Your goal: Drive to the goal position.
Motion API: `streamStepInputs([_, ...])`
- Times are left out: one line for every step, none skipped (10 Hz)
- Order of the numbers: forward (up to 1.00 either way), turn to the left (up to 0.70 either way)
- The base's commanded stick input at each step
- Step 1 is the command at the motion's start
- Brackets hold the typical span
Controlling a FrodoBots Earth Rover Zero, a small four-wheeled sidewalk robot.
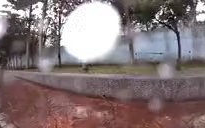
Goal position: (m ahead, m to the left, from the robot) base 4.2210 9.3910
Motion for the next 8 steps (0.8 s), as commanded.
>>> streamStepInputs([0.0, 1.0])
streamStepInputs([0.0, 1.0])
streamStepInputs([0.0, 1.0])
streamStepInputs([0.0, 1.0])
streamStepInputs([0.0, 1.0])
streamStepInputs([0.0, 1.0])
streamStepInputs([0.0, 1.0])
streamStepInputs([0.0, 1.0])
